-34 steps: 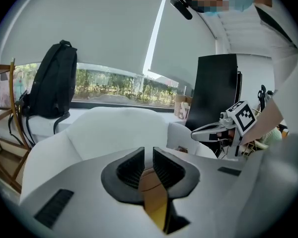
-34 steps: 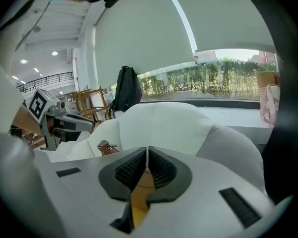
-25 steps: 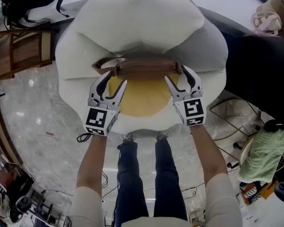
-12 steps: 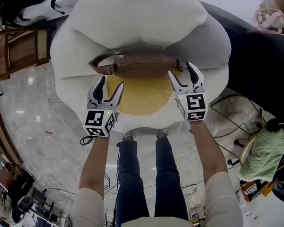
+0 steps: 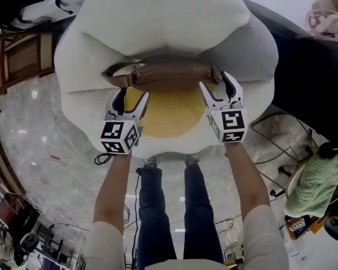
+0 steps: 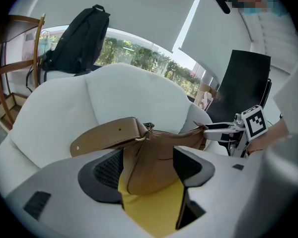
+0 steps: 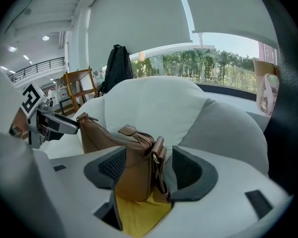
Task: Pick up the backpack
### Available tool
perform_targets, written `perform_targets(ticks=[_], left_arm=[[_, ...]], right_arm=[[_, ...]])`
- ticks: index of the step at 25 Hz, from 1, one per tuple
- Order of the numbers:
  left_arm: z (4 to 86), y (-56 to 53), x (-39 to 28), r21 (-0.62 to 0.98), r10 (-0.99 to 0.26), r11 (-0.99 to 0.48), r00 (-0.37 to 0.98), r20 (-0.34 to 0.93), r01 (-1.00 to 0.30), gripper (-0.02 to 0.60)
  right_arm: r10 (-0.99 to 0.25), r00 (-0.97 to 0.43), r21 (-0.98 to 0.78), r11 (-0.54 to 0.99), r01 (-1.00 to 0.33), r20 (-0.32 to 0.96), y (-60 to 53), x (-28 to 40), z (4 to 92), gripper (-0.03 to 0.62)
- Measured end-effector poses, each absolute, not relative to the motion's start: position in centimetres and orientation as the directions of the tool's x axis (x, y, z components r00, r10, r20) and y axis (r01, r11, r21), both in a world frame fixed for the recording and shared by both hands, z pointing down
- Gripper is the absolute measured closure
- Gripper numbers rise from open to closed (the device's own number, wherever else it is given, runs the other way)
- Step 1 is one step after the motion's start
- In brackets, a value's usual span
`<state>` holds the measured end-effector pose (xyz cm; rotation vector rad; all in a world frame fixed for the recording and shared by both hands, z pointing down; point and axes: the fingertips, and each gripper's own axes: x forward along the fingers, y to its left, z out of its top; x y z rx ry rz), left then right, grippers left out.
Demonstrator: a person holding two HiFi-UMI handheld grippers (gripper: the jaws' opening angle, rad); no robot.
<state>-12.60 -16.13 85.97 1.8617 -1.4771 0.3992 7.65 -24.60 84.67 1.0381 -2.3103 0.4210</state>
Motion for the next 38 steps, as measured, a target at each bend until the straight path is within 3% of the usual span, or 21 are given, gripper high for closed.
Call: perform_targets(ticks=[12,19,35,37,38], left_arm=[[85.7,-16.5,-12.1,0.394,-0.772,-0.159,0.362,0.522,-0.905,0.250],[87.8,-15.4,-12.3,0.392,-0.733,-0.137,0.359,0.578,-0.910,0.241],[89.8,-19.2,-12.0,0.365,-0.742,-0.149,0.348,0.573,-0.919,0.238],[89.9,-19.2,-12.3,0.356,-0.743,-0.129,0.328,0.583,-0.926,0.247],[89.9,-19.1,-12.5,0.355,-0.743,-0.121,0.321,0.587,-0.927,0.281]], right_arm=[[-0.539,-0.641,-0.160,0.684,-0.712,0.547,-25.7,7.0,85.2,0.304],[-0.507,-0.652,-0.161,0.707,-0.689,0.564,-25.8,7.0,86.3,0.296],[-0.447,-0.719,-0.231,0.740,-0.632,0.532,-25.8,6.0,87.3,0.296],[-0.446,-0.722,-0.235,0.741,-0.630,0.528,-25.7,6.1,87.3,0.312],[-0.450,-0.720,-0.232,0.739,-0.632,0.528,-25.6,6.1,87.3,0.332]])
